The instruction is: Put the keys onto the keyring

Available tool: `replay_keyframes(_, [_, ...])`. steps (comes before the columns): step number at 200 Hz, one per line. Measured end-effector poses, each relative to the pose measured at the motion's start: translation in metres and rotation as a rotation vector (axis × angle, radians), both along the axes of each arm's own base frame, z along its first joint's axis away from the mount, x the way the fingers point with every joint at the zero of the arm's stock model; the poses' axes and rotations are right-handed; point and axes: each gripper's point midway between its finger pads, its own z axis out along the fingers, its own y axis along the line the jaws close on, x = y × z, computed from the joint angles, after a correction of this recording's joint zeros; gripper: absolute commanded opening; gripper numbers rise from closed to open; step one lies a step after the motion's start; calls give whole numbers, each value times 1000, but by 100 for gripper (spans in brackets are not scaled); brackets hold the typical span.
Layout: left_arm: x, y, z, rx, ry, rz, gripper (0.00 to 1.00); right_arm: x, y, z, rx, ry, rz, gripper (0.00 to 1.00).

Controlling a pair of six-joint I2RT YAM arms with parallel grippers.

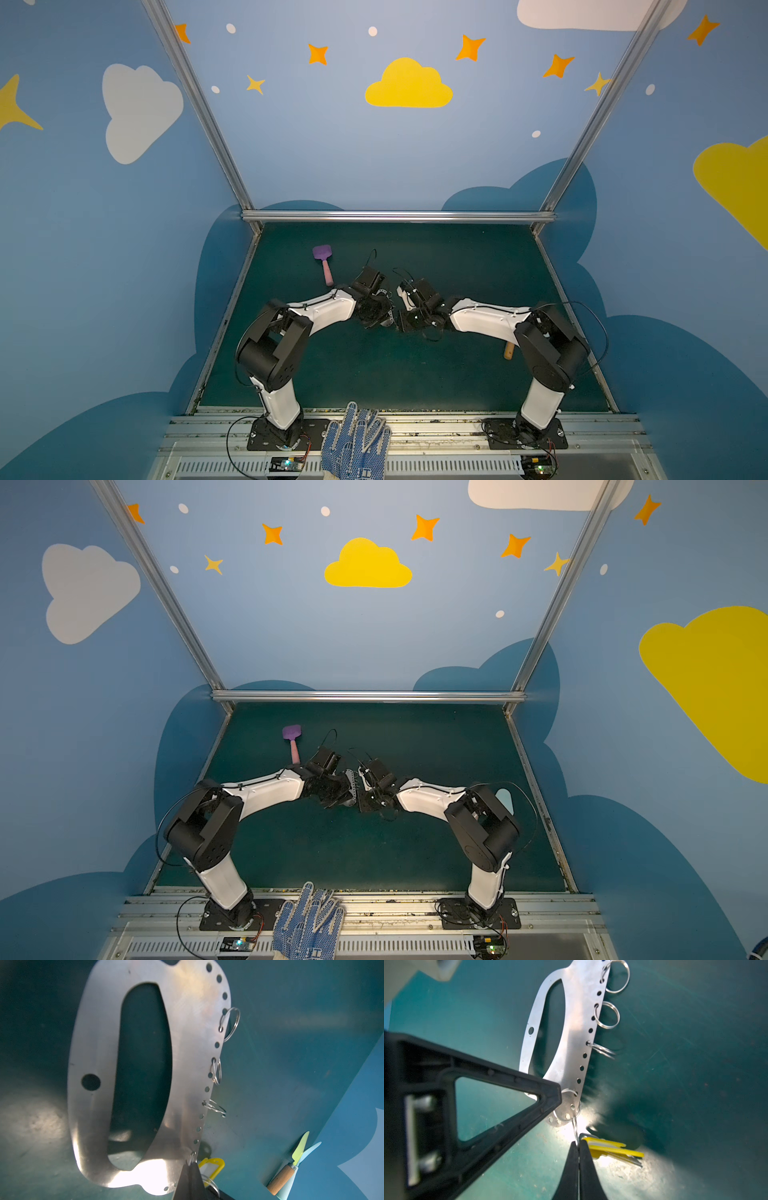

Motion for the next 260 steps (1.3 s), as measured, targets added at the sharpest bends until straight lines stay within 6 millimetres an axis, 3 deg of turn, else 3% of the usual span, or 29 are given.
replay_keyframes(127, [3,-2,2,-10,-13,8,4,-8,6,1,30,41,7,0])
replay_keyframes(260, [0,-1,-4,-28,-6,29,4,4,-12,-10,178,120,-159,0])
